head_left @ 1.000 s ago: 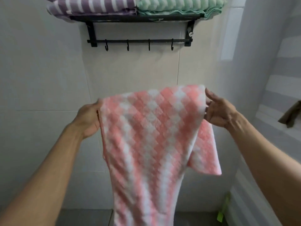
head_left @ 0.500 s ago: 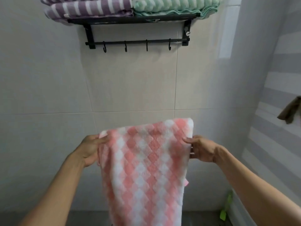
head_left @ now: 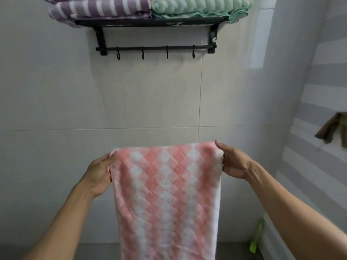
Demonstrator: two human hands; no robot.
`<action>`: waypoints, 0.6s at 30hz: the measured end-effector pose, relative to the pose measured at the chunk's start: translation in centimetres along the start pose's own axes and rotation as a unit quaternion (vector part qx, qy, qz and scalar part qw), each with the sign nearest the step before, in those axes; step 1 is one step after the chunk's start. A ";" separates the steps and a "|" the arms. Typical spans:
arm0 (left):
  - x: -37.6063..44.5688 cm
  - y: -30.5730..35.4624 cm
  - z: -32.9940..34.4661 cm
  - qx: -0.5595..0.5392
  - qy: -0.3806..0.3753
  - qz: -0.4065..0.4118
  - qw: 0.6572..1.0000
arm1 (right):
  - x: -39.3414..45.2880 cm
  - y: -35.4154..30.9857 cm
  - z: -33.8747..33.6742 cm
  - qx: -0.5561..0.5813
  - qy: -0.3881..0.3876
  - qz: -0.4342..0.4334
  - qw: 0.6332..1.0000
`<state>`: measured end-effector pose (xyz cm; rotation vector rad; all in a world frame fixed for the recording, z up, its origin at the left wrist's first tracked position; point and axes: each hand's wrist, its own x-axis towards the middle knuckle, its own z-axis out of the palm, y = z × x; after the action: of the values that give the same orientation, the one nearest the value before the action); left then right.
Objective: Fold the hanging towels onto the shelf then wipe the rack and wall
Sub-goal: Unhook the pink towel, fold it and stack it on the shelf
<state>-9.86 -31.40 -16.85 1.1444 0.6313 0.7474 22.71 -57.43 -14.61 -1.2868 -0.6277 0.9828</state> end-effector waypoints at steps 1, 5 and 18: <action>-0.2 0.0 0.4 0.029 -0.003 -0.010 1.000 | -0.1 0.0 0.0 -0.030 -0.002 0.010 0.999; -0.2 0.2 1.3 0.038 0.055 0.000 0.998 | -0.1 0.2 0.2 -0.039 0.031 -0.010 0.999; 0.9 4.6 3.1 0.027 0.156 0.019 0.987 | 0.2 -4.4 1.1 -0.060 0.139 -0.046 0.987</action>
<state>-7.85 -31.37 -11.63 1.1007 0.8982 0.9561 22.93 -56.67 -10.16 -1.4562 -0.5301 0.6829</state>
